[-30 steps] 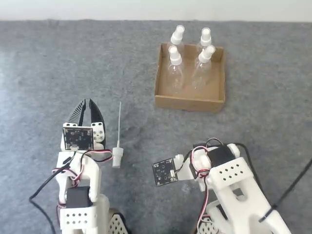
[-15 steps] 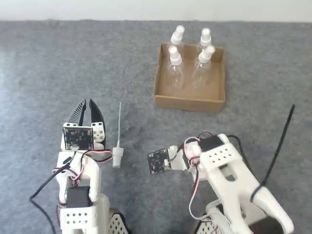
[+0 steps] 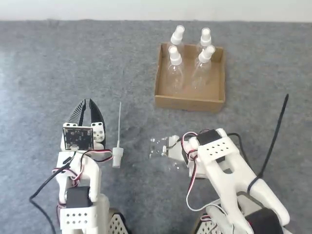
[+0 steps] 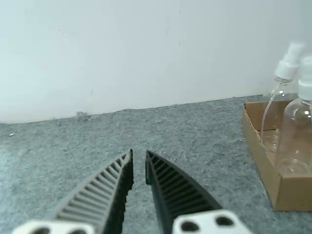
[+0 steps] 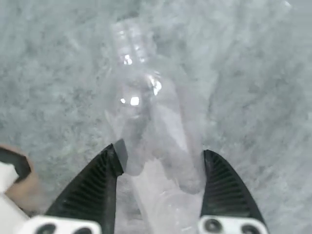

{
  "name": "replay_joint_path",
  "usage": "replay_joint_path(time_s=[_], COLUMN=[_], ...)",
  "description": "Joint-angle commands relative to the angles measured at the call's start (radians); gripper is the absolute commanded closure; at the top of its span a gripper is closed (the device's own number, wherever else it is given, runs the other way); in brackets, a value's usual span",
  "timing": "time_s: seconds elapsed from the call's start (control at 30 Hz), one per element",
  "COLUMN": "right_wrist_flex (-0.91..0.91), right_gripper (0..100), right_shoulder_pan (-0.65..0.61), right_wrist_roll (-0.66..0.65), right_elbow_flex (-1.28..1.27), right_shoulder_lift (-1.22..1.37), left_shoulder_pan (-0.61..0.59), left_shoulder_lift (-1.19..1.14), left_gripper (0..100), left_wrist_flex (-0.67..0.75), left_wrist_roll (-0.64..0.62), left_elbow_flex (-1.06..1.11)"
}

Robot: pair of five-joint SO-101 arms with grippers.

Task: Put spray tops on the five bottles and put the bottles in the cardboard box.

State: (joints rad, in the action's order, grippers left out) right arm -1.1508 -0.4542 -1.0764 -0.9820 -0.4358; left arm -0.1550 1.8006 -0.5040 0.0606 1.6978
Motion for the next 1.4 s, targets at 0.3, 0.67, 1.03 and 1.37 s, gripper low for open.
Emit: replay_joint_path(time_s=[0.3, 0.67, 1.03, 1.37], right_wrist_flex=[0.005, -0.074, -0.104, -0.104], right_gripper=[90.0, 72.6, 68.7, 68.7], right_shoulder_pan=[0.074, 0.091, 0.071, -0.085], right_wrist_roll=[0.227, 0.253, 0.255, 0.256], right_elbow_flex=[0.083, 0.115, 0.19, 0.196], right_shoulder_lift=[0.005, 0.004, 0.007, 0.015], left_shoulder_pan=[-0.003, -0.003, -0.003, -0.003], left_shoulder_lift=[0.015, 0.015, 0.015, 0.015], left_gripper=[96, 96, 96, 96], left_wrist_flex=[0.026, 0.026, 0.026, 0.026], left_wrist_roll=[-0.009, -0.009, -0.009, -0.009], left_elbow_flex=[-0.013, -0.013, -0.013, -0.013])
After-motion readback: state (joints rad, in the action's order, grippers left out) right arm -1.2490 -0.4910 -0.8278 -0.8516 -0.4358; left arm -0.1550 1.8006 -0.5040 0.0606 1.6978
